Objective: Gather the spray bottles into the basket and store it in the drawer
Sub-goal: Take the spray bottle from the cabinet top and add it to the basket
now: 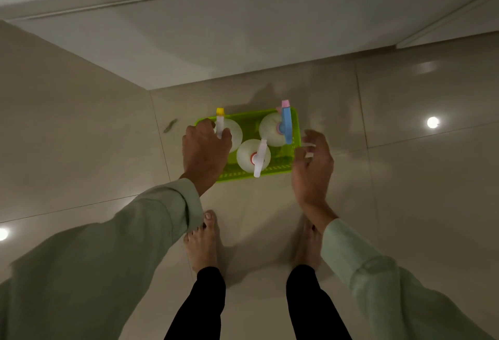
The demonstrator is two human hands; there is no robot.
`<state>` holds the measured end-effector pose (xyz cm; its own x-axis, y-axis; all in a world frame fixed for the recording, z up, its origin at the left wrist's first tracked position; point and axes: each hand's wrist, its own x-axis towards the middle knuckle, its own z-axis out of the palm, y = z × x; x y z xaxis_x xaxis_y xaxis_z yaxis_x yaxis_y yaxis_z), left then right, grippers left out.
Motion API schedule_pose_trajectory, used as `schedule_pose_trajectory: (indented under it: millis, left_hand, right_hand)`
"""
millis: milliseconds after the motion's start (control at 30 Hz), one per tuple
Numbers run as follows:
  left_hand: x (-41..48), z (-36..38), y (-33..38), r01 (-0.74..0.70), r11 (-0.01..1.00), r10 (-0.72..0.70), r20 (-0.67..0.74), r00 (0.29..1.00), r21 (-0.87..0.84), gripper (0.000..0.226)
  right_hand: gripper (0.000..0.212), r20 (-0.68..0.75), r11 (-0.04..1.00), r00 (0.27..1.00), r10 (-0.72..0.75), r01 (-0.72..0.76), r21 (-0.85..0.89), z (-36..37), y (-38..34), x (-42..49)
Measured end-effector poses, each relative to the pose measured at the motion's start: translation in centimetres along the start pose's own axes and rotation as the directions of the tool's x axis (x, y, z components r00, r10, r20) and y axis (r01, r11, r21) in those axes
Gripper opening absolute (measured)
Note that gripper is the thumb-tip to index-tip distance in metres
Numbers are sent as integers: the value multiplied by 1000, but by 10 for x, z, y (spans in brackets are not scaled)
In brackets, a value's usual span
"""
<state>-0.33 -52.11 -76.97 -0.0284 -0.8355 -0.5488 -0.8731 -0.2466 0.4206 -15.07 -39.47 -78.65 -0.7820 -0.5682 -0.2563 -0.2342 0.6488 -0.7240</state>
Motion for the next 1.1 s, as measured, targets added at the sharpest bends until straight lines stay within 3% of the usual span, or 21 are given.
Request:
schedule_pose_trajectory:
  millis: [67, 200, 333, 533, 1100]
  left_hand:
    - [0, 2, 2, 9, 1000, -9, -27, 1000, -5, 37]
    - [-3, 5, 2, 2, 1000, 0, -74, 997, 22, 39]
    - [-3, 4, -2, 8, 1000, -6, -84, 996, 25, 42]
    - [0, 3, -5, -26, 999, 28, -86, 996, 31, 41]
    - [-7, 7, -12, -133, 986, 146, -132, 980, 103, 42]
  right_hand:
    - [32, 83, 999, 996, -14, 16, -28, 3, -14, 16]
    - [27, 303, 960, 952, -48, 128, -249, 18, -25, 43]
    - [21, 313, 923, 941, -126, 227, -309, 26, -26, 49]
    - [16, 303, 921, 937, -172, 262, -289, 26, -22, 47]
    - [16, 281, 940, 946, -159, 232, -249, 25, -20, 43]
